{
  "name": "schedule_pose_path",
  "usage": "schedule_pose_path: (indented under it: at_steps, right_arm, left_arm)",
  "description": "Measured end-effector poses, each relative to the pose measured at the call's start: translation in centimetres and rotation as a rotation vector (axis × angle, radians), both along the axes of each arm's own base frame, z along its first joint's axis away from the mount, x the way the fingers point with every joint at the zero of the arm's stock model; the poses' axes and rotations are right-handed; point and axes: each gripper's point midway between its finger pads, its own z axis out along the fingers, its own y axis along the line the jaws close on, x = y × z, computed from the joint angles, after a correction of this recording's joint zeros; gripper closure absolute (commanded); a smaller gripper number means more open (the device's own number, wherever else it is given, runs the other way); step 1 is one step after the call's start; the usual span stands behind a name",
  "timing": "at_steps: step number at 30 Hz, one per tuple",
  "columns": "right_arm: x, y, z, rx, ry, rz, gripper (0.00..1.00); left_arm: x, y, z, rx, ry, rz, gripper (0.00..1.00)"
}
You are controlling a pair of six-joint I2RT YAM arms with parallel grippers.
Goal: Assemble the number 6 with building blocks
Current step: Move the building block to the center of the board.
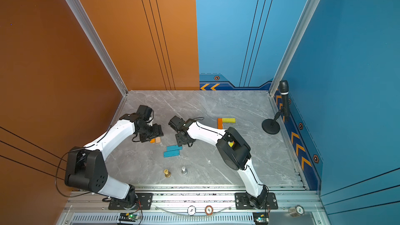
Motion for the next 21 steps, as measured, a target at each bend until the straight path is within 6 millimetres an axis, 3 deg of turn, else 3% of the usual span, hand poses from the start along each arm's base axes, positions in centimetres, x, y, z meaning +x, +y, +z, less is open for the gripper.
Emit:
schedule_pose_path:
  at_steps: [5, 9, 16, 21]
  right_arm:
    - [-1.9, -1.0, 0.4, 0.020, -0.007, 0.006, 0.41]
    - [-2.8, -2.4, 2.5, 0.074, -0.053, -0.006, 0.41]
    - [-3.2, -4.8, 6.1, 0.157, -0.158, -0.066, 0.41]
    - [-3.4, -6.8, 6.7, 0.179, -0.189, -0.123, 0.41]
  left_arm:
    - [-2.0, -1.8, -1.4, 0.006, 0.037, -0.051, 0.22]
    - [-3.5, -3.6, -2.5, 0.010, 0.068, -0.096, 0.22]
    - [-3.1, -6.7, -4.3, 0.030, 0.084, -0.154, 0.22]
    - [-1.6, -8.8, -5.3, 0.047, 0.079, -0.187, 0.22]
